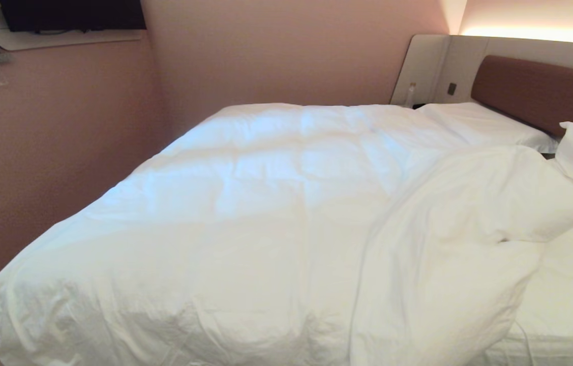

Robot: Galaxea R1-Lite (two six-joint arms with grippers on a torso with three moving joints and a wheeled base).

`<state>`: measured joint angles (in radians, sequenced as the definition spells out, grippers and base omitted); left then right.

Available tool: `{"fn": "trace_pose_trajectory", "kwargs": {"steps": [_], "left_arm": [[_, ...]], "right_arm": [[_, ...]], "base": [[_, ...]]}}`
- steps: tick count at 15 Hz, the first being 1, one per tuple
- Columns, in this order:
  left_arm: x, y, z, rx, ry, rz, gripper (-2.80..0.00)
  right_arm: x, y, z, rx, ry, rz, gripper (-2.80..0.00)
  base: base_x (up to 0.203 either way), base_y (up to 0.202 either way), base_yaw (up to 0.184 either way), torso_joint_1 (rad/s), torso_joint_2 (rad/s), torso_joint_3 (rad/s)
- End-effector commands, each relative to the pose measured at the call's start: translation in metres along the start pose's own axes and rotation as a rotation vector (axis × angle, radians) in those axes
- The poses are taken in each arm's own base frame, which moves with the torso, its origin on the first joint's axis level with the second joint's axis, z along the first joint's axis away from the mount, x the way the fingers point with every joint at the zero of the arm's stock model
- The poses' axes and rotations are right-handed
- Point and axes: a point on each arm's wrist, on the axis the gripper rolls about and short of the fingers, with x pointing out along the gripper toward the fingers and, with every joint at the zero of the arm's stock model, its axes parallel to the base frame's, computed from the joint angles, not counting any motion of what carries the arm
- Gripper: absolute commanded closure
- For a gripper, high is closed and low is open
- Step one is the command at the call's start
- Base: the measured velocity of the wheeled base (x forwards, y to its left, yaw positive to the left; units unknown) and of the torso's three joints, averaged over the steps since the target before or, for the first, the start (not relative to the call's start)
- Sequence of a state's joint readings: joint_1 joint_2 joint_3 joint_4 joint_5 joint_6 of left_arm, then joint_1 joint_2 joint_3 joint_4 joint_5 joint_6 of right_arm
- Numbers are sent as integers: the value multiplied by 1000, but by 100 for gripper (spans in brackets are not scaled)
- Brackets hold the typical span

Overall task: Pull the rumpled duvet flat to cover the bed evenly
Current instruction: Hold the folded corner of the quilt

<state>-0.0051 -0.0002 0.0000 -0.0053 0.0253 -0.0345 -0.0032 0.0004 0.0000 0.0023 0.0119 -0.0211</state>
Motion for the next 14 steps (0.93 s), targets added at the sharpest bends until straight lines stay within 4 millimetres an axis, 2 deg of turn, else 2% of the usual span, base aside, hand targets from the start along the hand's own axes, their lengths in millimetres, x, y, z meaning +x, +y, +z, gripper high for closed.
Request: {"fn": "trace_pose_trajectory", "kwargs": {"steps": [1, 14], "left_arm": [[0, 0, 0, -1, -1, 1, 0], [0, 0, 0, -1, -2, 0, 0]], "right_arm": [[0, 0, 0, 0, -1, 0, 0], [0, 0, 0, 0, 0, 0, 0]], "base": [[0, -193, -4, 1, 2, 2], [0, -195, -1, 3, 3, 1]]}}
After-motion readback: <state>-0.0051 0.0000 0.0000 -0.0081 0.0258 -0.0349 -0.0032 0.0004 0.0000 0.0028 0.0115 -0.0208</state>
